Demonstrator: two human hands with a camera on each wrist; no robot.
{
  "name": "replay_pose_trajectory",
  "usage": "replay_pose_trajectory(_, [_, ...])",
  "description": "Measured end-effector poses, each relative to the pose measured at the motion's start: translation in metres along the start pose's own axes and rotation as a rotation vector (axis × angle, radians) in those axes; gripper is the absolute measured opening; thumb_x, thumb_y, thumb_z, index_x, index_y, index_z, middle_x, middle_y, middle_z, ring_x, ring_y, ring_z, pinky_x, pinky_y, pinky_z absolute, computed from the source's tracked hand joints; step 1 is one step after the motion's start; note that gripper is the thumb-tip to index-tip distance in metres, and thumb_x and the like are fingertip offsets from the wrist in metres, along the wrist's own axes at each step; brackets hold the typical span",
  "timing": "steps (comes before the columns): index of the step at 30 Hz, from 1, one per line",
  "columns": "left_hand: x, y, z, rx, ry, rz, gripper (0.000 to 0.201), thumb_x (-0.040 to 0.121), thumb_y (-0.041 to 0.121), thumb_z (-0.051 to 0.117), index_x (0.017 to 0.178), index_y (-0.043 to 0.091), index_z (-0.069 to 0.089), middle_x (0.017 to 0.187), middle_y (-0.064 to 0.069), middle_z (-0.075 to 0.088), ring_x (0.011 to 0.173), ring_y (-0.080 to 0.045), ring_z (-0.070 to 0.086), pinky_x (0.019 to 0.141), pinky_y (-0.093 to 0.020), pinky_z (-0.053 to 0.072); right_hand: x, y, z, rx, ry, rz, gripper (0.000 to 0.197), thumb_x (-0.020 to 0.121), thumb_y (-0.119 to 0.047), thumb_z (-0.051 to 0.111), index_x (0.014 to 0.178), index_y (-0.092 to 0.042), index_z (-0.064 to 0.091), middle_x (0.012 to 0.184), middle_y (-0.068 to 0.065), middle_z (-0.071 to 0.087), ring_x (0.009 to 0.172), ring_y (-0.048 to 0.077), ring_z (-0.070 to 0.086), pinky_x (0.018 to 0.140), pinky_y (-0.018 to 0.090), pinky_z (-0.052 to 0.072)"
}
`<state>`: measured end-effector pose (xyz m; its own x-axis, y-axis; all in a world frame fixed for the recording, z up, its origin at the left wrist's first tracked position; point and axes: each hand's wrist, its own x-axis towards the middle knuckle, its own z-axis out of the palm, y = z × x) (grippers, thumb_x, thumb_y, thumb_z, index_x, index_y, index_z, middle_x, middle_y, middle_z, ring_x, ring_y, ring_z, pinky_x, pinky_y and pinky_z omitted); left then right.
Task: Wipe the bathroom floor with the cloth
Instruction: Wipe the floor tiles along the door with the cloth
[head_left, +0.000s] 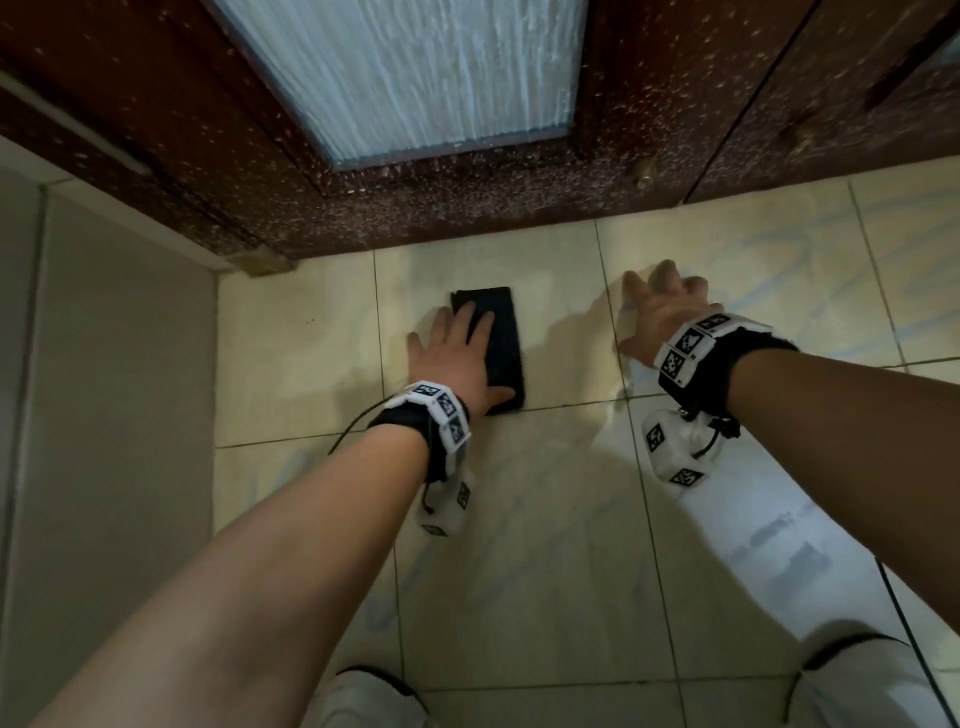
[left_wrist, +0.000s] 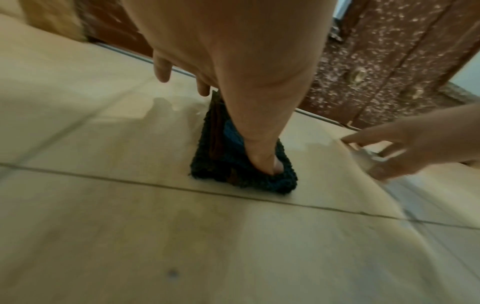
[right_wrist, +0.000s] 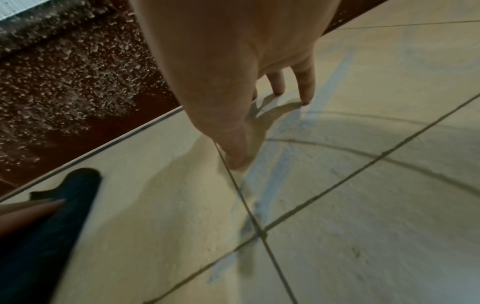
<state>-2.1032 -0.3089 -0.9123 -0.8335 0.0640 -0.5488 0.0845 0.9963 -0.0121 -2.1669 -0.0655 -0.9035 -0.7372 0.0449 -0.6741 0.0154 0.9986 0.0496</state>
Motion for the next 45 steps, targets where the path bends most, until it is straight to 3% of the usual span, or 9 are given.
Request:
replay_pose_trajectory(9, [-0.016, -0.098, 0.003, -0.055, -0.054, -0.287, 0.104, 0.08, 0.06, 0.067, 0.156, 0.032, 0.002, 0.164, 0.006, -0.003, 0.15, -0.027, 0.002, 0.115, -0.059, 0.018, -0.004, -0.004, 0.002, -0.019, 0.024, 0.021, 0.077, 0.085, -0.034, 0.068, 0.145, -0.028, 0.021, 0.154, 0.011, 0.012, 0.13, 0.042, 0.028, 0.099, 0.057, 0.04])
replay_pose_trajectory(18, [-0.003, -0.106, 0.003, -0.03, -0.021, -0.231, 0.104, 0.079, 0.061, 0.068, 0.157, 0.028, 0.007, 0.163, -0.003, 0.002, 0.148, -0.029, 0.005, 0.114, -0.05, 0.023, -0.003, -0.002, 0.004, 0.006, 0.04, 0.014, 0.076, 0.081, -0.035, 0.071, 0.141, -0.029, 0.024, 0.15, 0.011, 0.015, 0.127, 0.042, 0.03, 0.098, 0.056, 0.041])
replay_pose_trajectory(22, [0.008, -0.086, -0.008, 0.025, -0.006, -0.135, 0.106, 0.077, 0.062, 0.068, 0.157, 0.028, 0.006, 0.164, -0.004, 0.003, 0.148, -0.03, 0.004, 0.114, -0.051, 0.022, -0.003, -0.001, 0.005, 0.002, 0.048, -0.002, 0.082, 0.083, -0.043, 0.068, 0.147, -0.029, 0.018, 0.153, 0.012, 0.011, 0.129, 0.042, 0.027, 0.1, 0.055, 0.039])
replay_pose_trajectory(35, [0.058, 0.068, -0.031, 0.016, -0.015, 0.194, 0.105, 0.078, 0.057, 0.071, 0.157, 0.029, 0.007, 0.163, -0.003, -0.001, 0.148, -0.032, 0.004, 0.116, -0.054, 0.017, 0.001, 0.008, 0.013, 0.011, 0.103, 0.003, 0.09, 0.083, -0.049, 0.065, 0.153, -0.038, 0.01, 0.155, 0.005, 0.012, 0.131, 0.038, 0.026, 0.101, 0.051, 0.036])
replay_pose_trajectory(45, [0.04, 0.067, -0.023, 0.046, -0.013, 0.181, 0.103, 0.078, 0.059, 0.07, 0.156, 0.036, 0.006, 0.163, 0.002, -0.002, 0.147, -0.032, 0.007, 0.115, -0.057, 0.016, 0.002, 0.005, 0.013, 0.019, 0.081, 0.02, 0.092, 0.082, -0.046, 0.066, 0.153, -0.04, 0.008, 0.155, 0.003, 0.009, 0.133, 0.037, 0.024, 0.103, 0.051, 0.035])
